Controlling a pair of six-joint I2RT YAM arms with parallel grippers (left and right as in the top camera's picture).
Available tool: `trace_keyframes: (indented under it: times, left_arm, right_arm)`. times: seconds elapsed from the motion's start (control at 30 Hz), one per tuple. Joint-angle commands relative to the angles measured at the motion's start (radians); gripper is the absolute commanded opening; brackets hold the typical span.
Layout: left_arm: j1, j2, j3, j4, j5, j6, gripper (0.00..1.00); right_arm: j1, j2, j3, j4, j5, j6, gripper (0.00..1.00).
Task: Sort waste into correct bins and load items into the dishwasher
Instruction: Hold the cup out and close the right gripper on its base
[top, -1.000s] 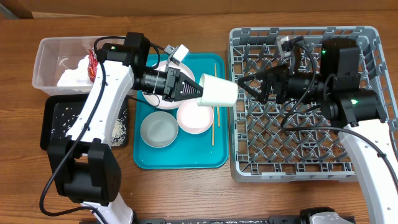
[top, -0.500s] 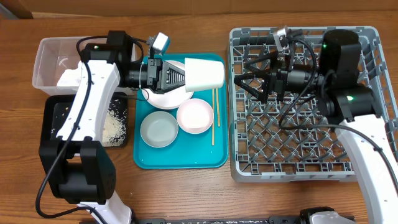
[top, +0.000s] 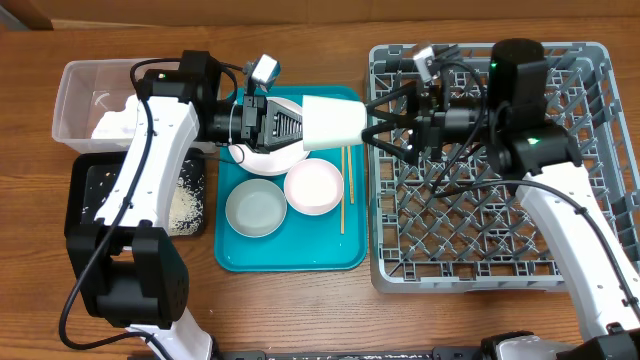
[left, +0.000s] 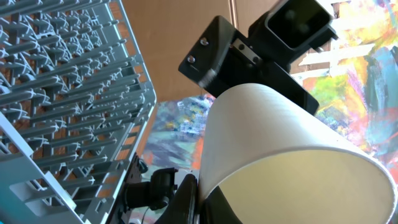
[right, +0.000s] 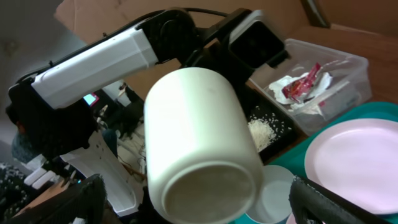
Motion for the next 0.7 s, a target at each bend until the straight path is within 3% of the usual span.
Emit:
trace_keyframes:
  times: [0.0, 0.27, 0.67]
  left_arm:
    - [-0.019, 0.009, 0.019, 0.000, 0.029, 0.022, 0.04]
    - [-0.023, 0.009, 0.019, -0.001, 0.029, 0.022, 0.04]
    - [-0.023, 0.009, 0.019, -0.001, 0.029, 0.022, 0.06]
  right_arm:
    - [0.028, -0.002, 0.017, 0.011, -0.005, -0.007, 0.94]
    - [0.065, 0.014, 0.017, 0.011, 0.019, -0.007, 0.89]
    - [0.065, 0.014, 0.017, 0.024, 0.019, -0.007, 0.63]
